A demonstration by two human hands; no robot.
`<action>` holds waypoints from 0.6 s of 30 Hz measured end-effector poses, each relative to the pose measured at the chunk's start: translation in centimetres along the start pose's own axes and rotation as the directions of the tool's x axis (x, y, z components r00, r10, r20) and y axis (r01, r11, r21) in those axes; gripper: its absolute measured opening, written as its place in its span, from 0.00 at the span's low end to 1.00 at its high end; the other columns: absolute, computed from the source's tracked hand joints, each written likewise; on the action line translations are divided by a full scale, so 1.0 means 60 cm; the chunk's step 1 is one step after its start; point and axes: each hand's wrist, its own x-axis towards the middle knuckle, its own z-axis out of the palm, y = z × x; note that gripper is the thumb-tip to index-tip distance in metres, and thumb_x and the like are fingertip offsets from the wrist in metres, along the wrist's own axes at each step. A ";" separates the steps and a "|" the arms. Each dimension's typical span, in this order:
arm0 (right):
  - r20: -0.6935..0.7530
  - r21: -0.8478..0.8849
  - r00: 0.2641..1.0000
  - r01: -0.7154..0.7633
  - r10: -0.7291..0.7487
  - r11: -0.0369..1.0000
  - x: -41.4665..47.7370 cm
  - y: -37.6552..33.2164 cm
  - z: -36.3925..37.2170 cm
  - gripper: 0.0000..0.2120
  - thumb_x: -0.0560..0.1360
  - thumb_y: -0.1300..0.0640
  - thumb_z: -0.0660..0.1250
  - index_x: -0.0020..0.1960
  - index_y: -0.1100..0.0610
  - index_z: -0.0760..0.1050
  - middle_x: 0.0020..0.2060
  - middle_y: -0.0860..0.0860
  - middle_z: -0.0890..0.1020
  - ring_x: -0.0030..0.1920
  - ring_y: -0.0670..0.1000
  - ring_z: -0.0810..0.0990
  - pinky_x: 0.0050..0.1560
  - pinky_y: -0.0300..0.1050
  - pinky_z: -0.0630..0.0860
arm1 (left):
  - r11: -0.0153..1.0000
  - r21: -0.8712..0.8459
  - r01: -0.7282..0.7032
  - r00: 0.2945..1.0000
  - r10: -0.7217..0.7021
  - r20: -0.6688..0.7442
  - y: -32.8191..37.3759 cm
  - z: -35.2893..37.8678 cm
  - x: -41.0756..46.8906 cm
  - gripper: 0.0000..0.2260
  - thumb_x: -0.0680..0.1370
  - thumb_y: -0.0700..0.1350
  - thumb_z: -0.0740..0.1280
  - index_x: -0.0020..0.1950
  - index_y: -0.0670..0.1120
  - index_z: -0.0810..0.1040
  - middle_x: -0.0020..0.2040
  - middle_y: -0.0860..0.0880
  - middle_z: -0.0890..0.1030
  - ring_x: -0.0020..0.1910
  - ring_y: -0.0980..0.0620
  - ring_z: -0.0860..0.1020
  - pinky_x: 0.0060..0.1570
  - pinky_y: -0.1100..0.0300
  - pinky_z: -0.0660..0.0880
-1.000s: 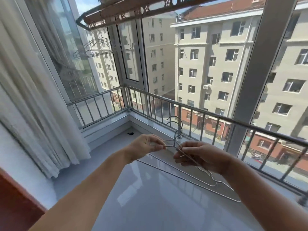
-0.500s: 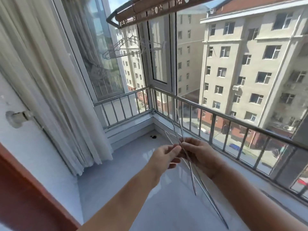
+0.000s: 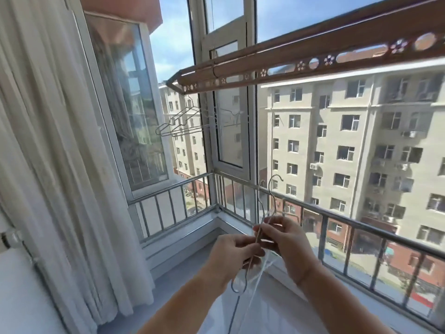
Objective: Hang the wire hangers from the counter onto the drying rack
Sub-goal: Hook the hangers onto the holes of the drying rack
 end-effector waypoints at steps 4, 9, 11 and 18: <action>-0.050 -0.064 0.998 0.038 -0.041 0.997 0.070 -0.015 0.052 0.03 0.73 0.70 0.63 0.44 0.64 0.73 0.37 0.62 0.80 0.32 0.54 0.81 0.32 0.43 0.78 | 0.999 -0.026 -0.021 1.000 0.021 -0.003 0.021 -0.048 0.067 0.06 0.77 0.38 0.66 0.48 0.39 0.82 0.39 0.43 0.84 0.33 0.50 0.81 0.36 0.59 0.76; -0.077 -0.106 0.992 0.095 -0.104 0.990 0.174 -0.051 0.083 0.04 0.73 0.68 0.65 0.48 0.63 0.76 0.36 0.59 0.80 0.34 0.53 0.80 0.31 0.40 0.76 | 0.989 -0.147 -0.026 0.999 0.021 -0.034 0.061 -0.086 0.168 0.06 0.77 0.37 0.65 0.49 0.38 0.81 0.41 0.40 0.84 0.35 0.47 0.82 0.33 0.61 0.77; -0.069 -0.114 0.986 0.141 -0.150 0.983 0.217 -0.071 0.091 0.04 0.74 0.66 0.65 0.47 0.60 0.77 0.36 0.58 0.80 0.36 0.53 0.79 0.33 0.40 0.76 | 0.983 -0.180 -0.023 1.000 0.020 -0.016 0.083 -0.100 0.209 0.05 0.77 0.37 0.65 0.48 0.39 0.81 0.40 0.41 0.84 0.36 0.48 0.82 0.36 0.59 0.78; -0.083 -0.134 0.948 0.296 -0.309 0.946 0.390 -0.158 0.109 0.08 0.75 0.67 0.63 0.50 0.59 0.78 0.31 0.52 0.79 0.30 0.47 0.77 0.33 0.37 0.73 | 0.944 -0.328 0.027 1.000 -0.029 0.001 0.175 -0.149 0.377 0.04 0.73 0.37 0.69 0.43 0.39 0.84 0.32 0.46 0.81 0.33 0.52 0.75 0.34 0.61 0.72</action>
